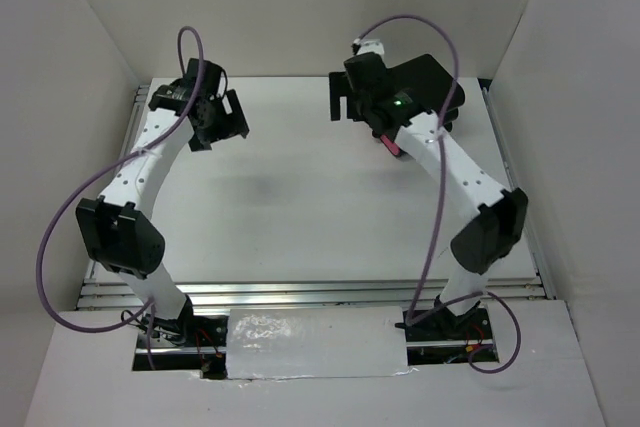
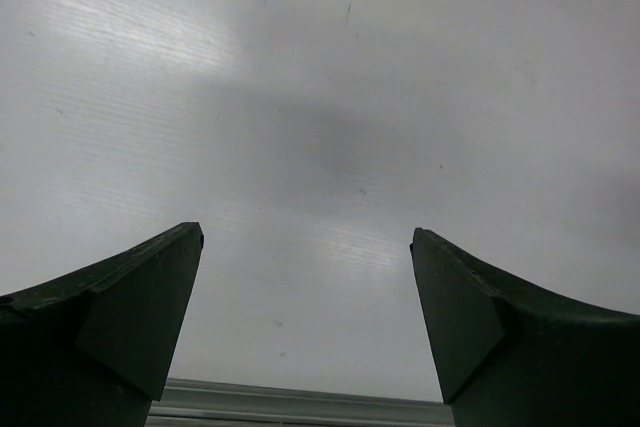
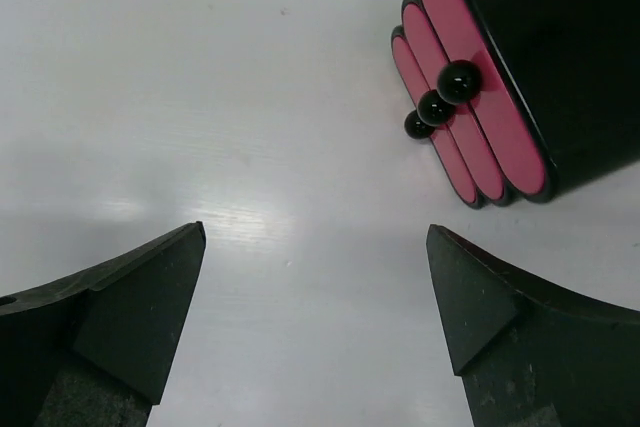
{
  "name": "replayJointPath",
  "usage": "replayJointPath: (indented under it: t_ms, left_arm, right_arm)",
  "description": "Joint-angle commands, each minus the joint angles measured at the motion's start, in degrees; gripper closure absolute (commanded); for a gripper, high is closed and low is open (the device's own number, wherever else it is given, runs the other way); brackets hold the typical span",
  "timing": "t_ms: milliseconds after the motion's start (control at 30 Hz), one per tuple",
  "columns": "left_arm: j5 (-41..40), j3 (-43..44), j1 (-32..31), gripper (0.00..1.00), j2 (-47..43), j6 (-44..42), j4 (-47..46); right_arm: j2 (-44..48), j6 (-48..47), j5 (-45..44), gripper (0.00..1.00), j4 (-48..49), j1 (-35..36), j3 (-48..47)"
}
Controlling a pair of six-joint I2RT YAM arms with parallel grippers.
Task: Organize the makeup
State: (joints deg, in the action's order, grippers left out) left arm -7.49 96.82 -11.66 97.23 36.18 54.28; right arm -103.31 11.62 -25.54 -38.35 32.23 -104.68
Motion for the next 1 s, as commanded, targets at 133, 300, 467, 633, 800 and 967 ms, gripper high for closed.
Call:
replayJointPath:
  t_ms: [133, 300, 467, 633, 800, 967]
  left_arm:
    - [-14.5, 9.5, 0.4, 0.01, -8.3, -3.0, 5.3]
    - [-18.4, 6.5, 0.5, 0.01, -14.9, -5.2, 4.5]
    - [-18.4, 2.1, 0.5, 0.0, -22.3, -3.8, 3.9]
    - [-18.2, -0.8, 0.5, 0.01, -26.2, -3.7, 4.1]
    - [-22.1, -1.0, 0.5, 0.0, -28.1, -0.8, 7.6]
    - [-21.0, -0.1, 0.5, 0.01, -27.6, 0.2, 8.5]
  right_arm:
    - [17.9, 9.5, 5.7, 0.0, -13.8, -0.5, 0.9]
    - [25.8, 9.3, 1.7, 0.0, -20.3, -0.6, 0.5]
    - [35.4, 10.5, 1.6, 0.0, -23.3, -0.8, 0.0]
    - [46.5, 10.7, -2.4, 0.0, -22.0, -1.0, 5.0]
    - [56.4, 12.5, -4.4, 0.0, -18.0, -1.0, 12.6]
    - [57.3, 14.3, -5.0, 0.0, -18.7, -1.1, 14.9]
